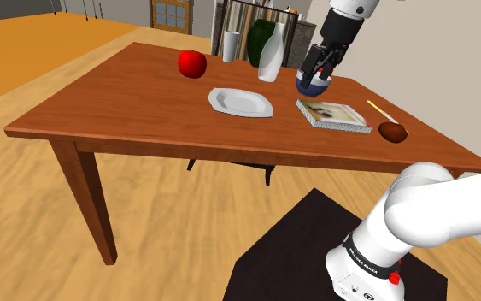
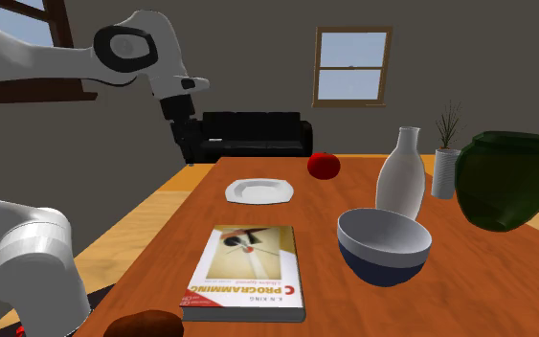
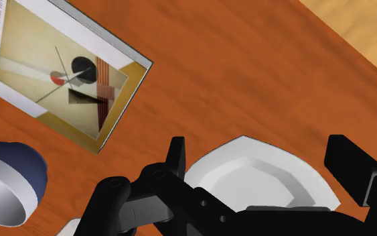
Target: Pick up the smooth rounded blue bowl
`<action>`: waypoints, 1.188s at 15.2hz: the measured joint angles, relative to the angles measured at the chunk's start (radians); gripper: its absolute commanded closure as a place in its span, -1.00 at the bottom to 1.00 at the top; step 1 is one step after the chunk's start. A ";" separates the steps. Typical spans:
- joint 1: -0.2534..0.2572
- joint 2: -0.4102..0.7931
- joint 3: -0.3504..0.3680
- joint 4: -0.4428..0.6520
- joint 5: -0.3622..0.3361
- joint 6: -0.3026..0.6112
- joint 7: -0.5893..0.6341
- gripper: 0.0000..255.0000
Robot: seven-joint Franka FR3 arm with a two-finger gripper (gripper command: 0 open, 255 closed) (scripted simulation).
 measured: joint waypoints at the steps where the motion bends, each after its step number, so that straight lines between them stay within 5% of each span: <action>1: 0.000 0.000 0.000 0.000 0.000 0.000 0.000 -1.00; 18: -0.072 0.417 -0.310 0.250 -0.071 0.163 -0.332 -1.00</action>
